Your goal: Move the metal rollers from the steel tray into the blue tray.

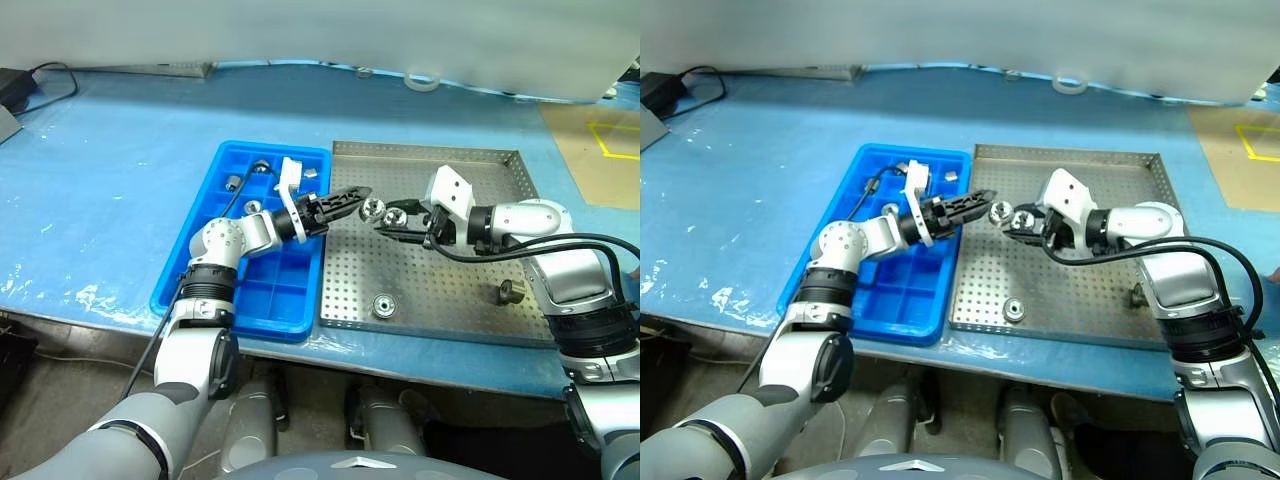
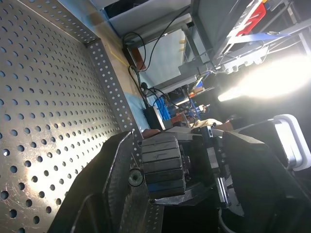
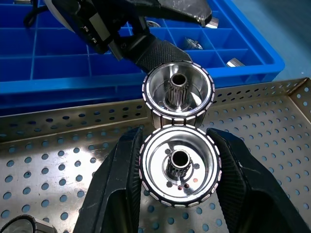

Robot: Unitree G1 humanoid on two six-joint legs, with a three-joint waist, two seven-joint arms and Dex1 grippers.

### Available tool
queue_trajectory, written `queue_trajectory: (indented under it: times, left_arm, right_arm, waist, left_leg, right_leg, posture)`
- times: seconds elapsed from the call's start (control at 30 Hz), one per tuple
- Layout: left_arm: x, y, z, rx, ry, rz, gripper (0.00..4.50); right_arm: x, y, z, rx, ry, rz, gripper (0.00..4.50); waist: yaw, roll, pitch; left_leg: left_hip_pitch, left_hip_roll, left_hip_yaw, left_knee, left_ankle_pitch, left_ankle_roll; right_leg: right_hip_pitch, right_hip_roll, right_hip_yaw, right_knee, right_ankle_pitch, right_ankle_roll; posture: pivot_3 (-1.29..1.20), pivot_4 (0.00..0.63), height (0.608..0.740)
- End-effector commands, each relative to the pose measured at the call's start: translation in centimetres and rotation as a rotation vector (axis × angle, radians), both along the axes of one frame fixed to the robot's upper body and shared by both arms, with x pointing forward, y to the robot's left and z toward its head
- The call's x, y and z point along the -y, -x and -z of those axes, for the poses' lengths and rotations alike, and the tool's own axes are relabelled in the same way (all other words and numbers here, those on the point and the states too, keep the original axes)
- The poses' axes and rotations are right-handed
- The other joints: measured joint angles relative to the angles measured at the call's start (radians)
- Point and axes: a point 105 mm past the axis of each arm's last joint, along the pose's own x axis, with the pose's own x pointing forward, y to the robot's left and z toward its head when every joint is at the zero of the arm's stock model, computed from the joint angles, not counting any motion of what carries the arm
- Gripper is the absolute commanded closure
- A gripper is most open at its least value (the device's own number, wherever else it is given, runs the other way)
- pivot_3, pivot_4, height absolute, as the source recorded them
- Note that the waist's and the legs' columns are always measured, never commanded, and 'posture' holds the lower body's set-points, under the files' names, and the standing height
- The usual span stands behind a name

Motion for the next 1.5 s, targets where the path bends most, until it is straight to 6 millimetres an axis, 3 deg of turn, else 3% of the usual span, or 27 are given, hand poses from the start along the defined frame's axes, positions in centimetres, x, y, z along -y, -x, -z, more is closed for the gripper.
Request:
queue_trajectory:
  times: [0.03,0.47,0.63,0.73,0.83,1.07,1.23,1.5]
  left_arm:
    - [0.3,0.0,-1.2,0.027,0.025,0.019,1.39]
    - [1.4,0.4,-0.6,0.02,-0.012,0.059,1.39]
    - [1.3,0.3,-0.2,0.011,-0.03,0.05,2.84]
    - [1.3,0.4,-0.2,0.027,-0.036,0.053,2.84]
    - [1.2,0.1,-0.2,0.025,-0.042,0.033,3.17]
    - [0.7,-0.6,-0.1,0.032,-0.059,-0.018,3.17]
    - [0.3,-1.4,-0.3,0.029,-0.067,-0.067,3.17]
    - [-1.1,-2.4,-1.2,0.06,-0.072,-0.132,3.17]
  right_arm:
    - [-1.1,0.5,-2.0,0.085,-0.013,-0.05,2.84]
    - [-2.9,0.8,-2.9,0.113,-0.041,-0.081,2.84]
    - [-2.8,0.3,-3.0,0.123,-0.037,-0.061,2.84]
    - [-2.8,0.3,-3.1,0.123,-0.037,-0.062,2.84]
    - [-2.7,0.3,-3.0,0.123,-0.033,-0.06,2.84]
    - [-2.1,0.0,-2.8,0.123,-0.025,-0.04,2.84]
    - [-0.8,-0.7,-0.9,0.051,-0.026,0.015,2.84]
    - [5.5,-3.5,3.1,-0.033,-0.009,0.275,2.84]
  waist:
    - [0.0,0.0,0.0]
    - [0.0,0.0,0.0]
    - [-0.001,0.0,0.0]
    - [-0.001,0.0,0.0]
    - [-0.001,0.0,0.0]
    - [-0.001,0.0,0.0]
    - [0.0,0.0,0.0]
    - [-0.001,0.0,0.0]
  left_leg:
    - [0.0,0.0,0.0,0.0,0.0,0.0]
    - [0.0,0.0,0.0,0.002,0.0,0.0]
    - [0.0,0.0,0.0,0.003,0.0,0.0]
    - [0.0,0.0,0.0,0.003,0.0,0.0]
    - [0.0,0.0,0.0,0.003,0.0,0.0]
    - [0.0,0.0,0.0,0.005,0.0,0.001]
    - [0.0,0.0,0.0,0.006,-0.001,0.001]
    - [-0.001,0.0,-0.001,0.011,-0.003,0.005]
  right_leg:
    - [0.0,0.0,0.0,0.0,0.0,0.0]
    - [0.0,0.0,0.0,0.002,0.0,0.0]
    - [0.0,0.0,0.0,0.003,0.0,0.0]
    - [0.0,0.0,0.0,0.003,0.0,0.0]
    - [0.0,0.0,0.0,0.003,0.0,0.0]
    - [0.0,0.0,0.0,0.003,0.0,0.0]
    - [0.001,0.0,0.0,0.003,0.0,0.0]
    - [0.003,-0.001,0.0,0.004,0.0,0.0]
  posture:
    - [-0.2,0.15,0.74]
    - [-0.21,0.15,0.74]
    - [-0.21,0.15,0.74]
    - [-0.21,0.15,0.74]
    - [-0.2,0.15,0.74]
    - [-0.2,0.15,0.74]
    - [-0.19,0.15,0.74]
    - [-0.17,0.15,0.74]
